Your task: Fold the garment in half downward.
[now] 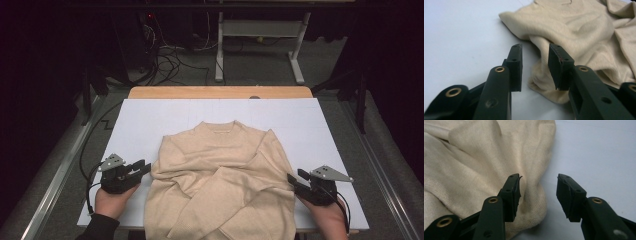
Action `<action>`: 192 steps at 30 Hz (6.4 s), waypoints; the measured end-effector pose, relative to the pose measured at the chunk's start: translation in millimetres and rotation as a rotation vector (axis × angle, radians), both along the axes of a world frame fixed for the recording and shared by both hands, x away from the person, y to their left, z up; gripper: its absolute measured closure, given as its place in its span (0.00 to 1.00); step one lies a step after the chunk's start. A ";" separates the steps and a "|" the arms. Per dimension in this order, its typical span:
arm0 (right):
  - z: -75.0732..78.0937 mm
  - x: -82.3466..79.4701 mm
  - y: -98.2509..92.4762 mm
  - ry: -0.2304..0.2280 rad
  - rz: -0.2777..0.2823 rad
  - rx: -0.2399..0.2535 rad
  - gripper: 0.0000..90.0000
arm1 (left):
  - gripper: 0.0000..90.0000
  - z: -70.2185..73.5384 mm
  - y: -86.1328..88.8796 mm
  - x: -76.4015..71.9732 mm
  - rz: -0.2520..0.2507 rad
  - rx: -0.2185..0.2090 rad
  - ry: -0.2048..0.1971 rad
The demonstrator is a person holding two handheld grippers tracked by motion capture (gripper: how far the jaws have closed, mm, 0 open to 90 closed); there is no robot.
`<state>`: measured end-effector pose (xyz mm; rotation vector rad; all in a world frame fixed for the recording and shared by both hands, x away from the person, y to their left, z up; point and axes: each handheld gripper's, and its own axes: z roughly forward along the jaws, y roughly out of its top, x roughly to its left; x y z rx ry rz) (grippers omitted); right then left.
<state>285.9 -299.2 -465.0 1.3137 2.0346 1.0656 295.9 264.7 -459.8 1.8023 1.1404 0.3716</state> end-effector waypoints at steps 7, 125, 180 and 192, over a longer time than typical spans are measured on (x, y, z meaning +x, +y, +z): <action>1.7 3.0 -0.6 -0.034 -0.008 0.022 0.52 | 0.62 5.5 -5.1 4.7 0.005 0.003 -0.051; 165.1 185.9 34.0 -0.325 -0.130 0.006 0.92 | 0.89 161.5 -45.9 186.1 0.167 0.104 -0.220; -2.5 -35.1 11.7 -0.085 0.120 -0.013 0.70 | 0.77 -17.4 -15.8 -34.3 -0.137 0.108 -0.002; 25.4 -33.7 8.1 -0.187 0.062 0.106 0.45 | 0.51 5.1 -13.8 -31.4 -0.057 0.058 -0.072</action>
